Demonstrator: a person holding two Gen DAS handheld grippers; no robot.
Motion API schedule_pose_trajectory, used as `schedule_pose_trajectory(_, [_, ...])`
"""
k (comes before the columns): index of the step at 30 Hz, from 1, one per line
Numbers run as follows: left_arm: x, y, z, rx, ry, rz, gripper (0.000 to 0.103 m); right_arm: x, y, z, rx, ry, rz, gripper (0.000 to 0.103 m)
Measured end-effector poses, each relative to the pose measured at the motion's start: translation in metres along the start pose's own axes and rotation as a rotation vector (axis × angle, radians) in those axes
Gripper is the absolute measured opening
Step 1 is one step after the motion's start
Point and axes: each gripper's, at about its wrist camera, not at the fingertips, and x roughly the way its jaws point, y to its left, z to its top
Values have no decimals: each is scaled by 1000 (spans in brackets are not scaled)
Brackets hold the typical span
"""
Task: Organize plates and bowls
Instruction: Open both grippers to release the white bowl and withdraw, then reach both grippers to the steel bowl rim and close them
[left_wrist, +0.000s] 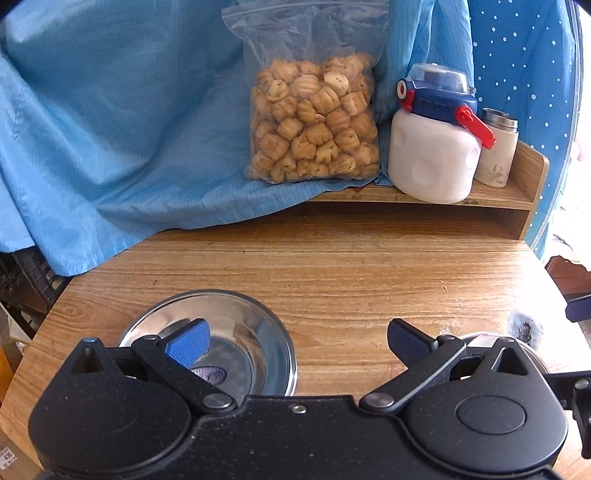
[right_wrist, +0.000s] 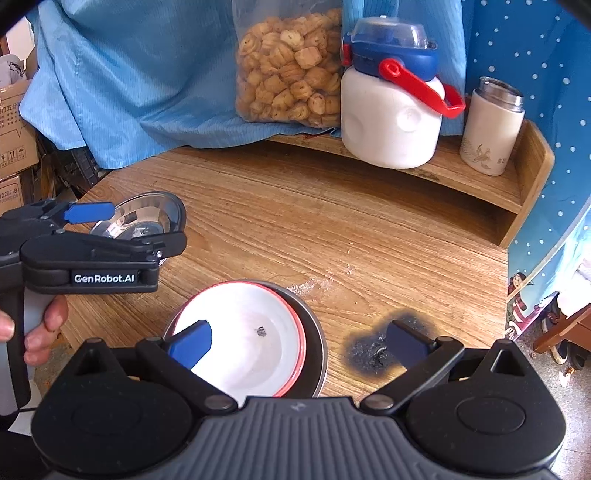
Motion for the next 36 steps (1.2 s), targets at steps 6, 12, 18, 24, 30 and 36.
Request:
schedule_pose_trajectory(6, [-22,-1,-16,-12,-11,13,102,-17,7,-18,-1,-44,1,102])
schedule_pose_trajectory(12, [-44,-4,-41,-26,-15,38,102,-25,13,-36,-8,-72,7,102])
schedule_pose_trajectory(18, [-62,-6,-59,-52,-8,103,102,-42,20,-57,-60,-138,-6,103])
schedule_pose_trajectory(24, [-66,-11,-65,-34,13,129,102,-45,12,-67,-58,-163,15,103])
schedule_pose_trajectory(30, [-46,-19,-59,-1,48,109,102,-29,-8,-61,-21,-155,37,103])
schedule_pose_trajectory(36, [-34,-12,-41,57,73,10,102,-34,-23,-48,-78,-206,-21,103])
